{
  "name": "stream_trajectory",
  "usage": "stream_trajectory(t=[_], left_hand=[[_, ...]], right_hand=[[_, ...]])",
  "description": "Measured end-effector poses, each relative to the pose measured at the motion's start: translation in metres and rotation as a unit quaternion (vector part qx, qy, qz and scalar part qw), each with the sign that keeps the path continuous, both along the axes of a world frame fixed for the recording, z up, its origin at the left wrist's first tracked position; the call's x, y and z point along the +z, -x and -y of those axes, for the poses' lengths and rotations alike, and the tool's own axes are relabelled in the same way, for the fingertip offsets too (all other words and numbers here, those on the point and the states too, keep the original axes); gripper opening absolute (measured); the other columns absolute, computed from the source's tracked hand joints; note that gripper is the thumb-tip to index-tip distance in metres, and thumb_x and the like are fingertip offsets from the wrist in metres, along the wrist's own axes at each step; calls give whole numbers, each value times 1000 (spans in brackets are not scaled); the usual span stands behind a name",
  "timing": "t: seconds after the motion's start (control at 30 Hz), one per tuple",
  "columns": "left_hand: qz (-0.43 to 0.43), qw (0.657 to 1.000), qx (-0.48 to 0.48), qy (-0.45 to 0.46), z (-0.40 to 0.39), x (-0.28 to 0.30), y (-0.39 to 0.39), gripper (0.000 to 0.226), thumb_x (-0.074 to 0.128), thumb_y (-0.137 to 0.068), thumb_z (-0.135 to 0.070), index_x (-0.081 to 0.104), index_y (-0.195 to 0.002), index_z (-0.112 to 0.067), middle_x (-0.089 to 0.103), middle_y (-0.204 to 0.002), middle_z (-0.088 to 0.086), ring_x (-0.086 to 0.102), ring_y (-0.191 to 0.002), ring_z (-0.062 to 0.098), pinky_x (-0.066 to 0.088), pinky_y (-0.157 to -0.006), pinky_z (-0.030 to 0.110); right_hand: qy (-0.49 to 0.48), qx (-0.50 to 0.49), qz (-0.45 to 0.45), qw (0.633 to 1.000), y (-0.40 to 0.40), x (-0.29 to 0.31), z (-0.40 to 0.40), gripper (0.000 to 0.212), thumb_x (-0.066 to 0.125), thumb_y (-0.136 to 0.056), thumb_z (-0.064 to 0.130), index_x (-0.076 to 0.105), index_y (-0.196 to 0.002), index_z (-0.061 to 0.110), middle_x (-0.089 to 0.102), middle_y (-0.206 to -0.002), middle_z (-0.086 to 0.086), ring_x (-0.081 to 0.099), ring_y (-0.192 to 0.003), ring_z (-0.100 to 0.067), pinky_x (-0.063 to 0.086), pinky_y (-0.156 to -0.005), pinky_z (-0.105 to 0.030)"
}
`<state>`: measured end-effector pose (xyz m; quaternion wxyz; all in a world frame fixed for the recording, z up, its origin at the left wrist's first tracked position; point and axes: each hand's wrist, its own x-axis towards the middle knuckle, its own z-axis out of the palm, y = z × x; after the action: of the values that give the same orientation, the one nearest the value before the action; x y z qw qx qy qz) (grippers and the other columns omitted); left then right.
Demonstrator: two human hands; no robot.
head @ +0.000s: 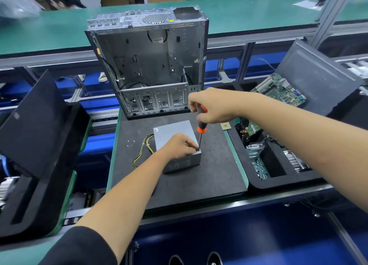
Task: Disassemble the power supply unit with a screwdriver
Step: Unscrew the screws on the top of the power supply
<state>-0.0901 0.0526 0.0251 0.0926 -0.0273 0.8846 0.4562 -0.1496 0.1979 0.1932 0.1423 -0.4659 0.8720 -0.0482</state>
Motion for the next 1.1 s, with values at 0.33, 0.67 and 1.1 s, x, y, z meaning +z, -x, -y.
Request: stream_trajectory(t=[0.33, 0.67, 1.1], left_hand=[[43, 999, 16, -25, -1, 1, 6, 8, 67, -78, 7, 72, -84, 5, 58, -43, -17, 48, -39, -6, 34, -43, 7], [80, 994, 8, -68, 8, -1, 4, 15, 68, -79, 4, 73, -78, -11, 67, -73, 7, 53, -58, 12, 42, -61, 27], [11, 999, 1, -42, 2, -10, 0, 17, 66, -77, 3, 68, -74, -13, 57, -59, -9, 46, -44, -5, 38, -51, 9]], right_hand=[[-83, -41, -72, 993, 0, -1, 2, 28, 36, -101, 40, 43, -90, 15, 61, -82, -11, 62, -74, -32, 49, -68, -41], [-20, 17, 46, 999, 0, 7, -4, 27, 60, -85, 8, 50, -107, 22, 54, -84, 11, 46, -70, -5, 37, -59, -25], [-14, 3, 41, 999, 3, 8, 2, 22, 58, -89, 16, 50, -108, 22, 61, -86, 10, 54, -77, -9, 42, -66, -31]])
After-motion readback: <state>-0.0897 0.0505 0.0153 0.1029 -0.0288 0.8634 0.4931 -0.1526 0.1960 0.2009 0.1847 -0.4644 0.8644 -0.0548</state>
